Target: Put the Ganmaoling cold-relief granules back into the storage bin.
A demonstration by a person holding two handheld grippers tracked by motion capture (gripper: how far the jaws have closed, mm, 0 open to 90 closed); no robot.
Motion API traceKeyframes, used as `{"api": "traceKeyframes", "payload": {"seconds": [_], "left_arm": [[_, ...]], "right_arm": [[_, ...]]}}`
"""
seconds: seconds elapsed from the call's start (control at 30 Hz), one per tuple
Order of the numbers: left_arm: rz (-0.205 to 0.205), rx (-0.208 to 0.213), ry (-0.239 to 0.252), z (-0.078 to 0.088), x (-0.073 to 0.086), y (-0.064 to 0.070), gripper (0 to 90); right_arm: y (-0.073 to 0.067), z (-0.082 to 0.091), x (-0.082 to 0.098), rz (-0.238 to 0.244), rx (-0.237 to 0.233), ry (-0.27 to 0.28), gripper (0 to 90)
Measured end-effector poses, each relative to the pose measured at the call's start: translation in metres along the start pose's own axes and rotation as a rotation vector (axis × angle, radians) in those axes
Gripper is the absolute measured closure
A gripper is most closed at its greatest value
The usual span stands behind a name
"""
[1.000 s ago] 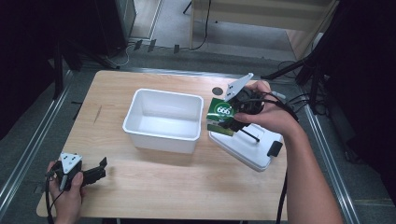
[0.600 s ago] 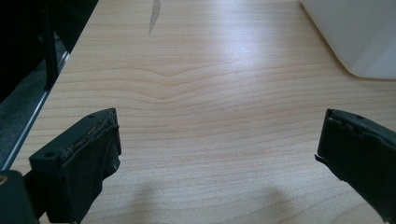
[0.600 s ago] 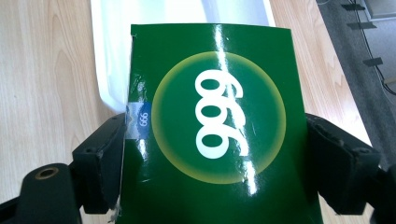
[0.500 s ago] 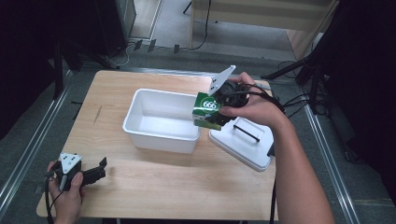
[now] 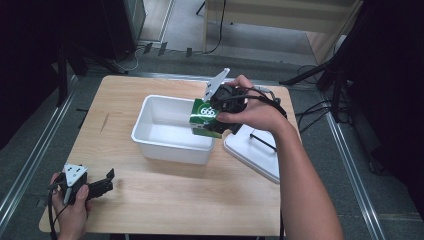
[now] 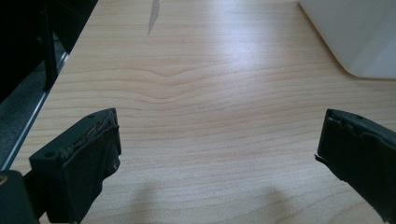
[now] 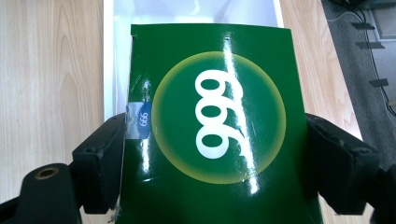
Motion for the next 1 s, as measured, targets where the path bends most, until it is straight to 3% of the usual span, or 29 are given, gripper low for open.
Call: {"api": "traceKeyframes", "payload": {"seconds": [0.53, 1.0], "left_arm": [[0.0, 0.006, -0.002, 0.0, 0.0, 0.0, 0.3], [-0.001, 0.007, -0.005, 0.0, 0.001, 0.0, 0.3]], "right_arm": [[-0.007, -0.026, -0.026, 0.033, -0.021, -0.011, 16.1], [-0.004, -0.051, -0.017, 0.017, -0.021, -0.014, 16.1]]}}
Point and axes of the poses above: each handheld gripper's, and its own axes: z roughly backward along the jaws, x roughly out of its underside, y roughly to its right, the point moved 9 cm from there along -z, roughly forward along the jaws, and after that the axes turned 13 degrees about -y, right-handed, at the moved point
